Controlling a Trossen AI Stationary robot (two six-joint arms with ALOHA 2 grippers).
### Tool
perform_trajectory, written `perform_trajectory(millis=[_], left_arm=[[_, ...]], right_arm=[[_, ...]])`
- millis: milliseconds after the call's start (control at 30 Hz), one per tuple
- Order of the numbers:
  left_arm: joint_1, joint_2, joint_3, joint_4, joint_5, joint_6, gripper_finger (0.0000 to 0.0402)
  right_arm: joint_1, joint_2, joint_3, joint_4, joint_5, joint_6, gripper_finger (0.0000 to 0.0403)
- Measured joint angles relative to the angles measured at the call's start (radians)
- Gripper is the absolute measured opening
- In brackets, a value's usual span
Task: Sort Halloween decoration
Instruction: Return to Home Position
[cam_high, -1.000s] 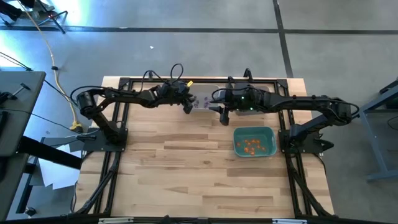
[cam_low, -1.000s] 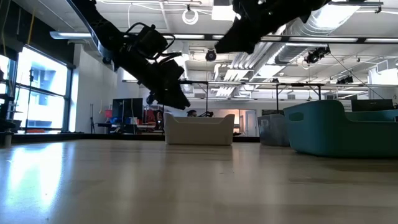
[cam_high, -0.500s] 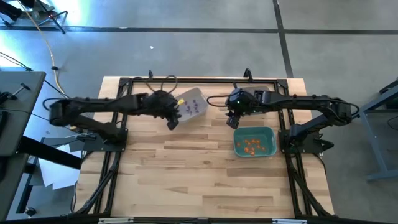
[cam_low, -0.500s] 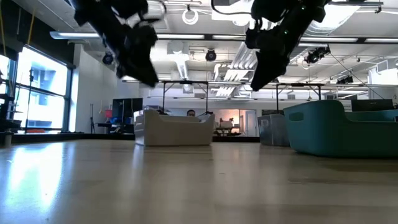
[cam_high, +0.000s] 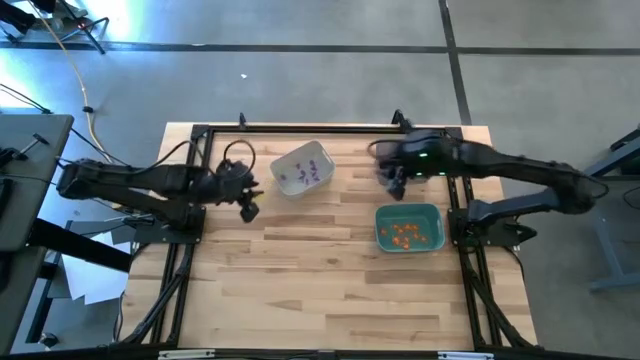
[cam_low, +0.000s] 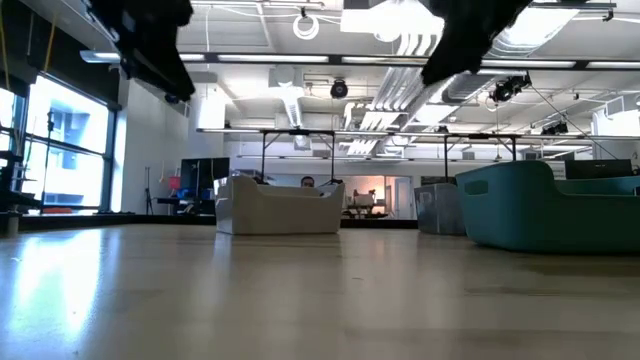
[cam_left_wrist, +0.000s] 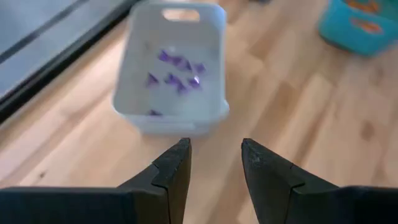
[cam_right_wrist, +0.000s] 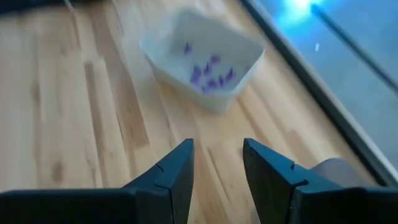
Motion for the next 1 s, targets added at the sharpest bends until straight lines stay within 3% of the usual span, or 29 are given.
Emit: perform_trajectory(millis=[233,400,567,767,1000], left_arm=[[-0.171,-0.056,-0.045,-0.066,-0.029,-0.058,0.0131],[-0.265,-0.136,-0.167,-0.096,-0.114,-0.217,0.0131],[-0.355,-0.21,-0.304,-0.019,-0.147,-0.308,0.0131],[-0.438,-0.254,-0.437,0.139,-0.147,-0.302,0.0131],[-0.51,-0.261,-0.525,0.289,-0.133,-0.309,0.0131]], right_arm=[[0.002,-0.247,-0.002,-0.029,0.0,0.005,0.0133],[0.002,-0.366,-0.002,-0.073,0.001,-0.006,0.0133],[0.002,-0.426,-0.017,-0.11,0.002,-0.025,0.0133],[0.002,-0.539,-0.207,-0.087,-0.002,-0.062,0.0133],[0.002,-0.756,-0.485,0.054,-0.08,0.076,0.0133]])
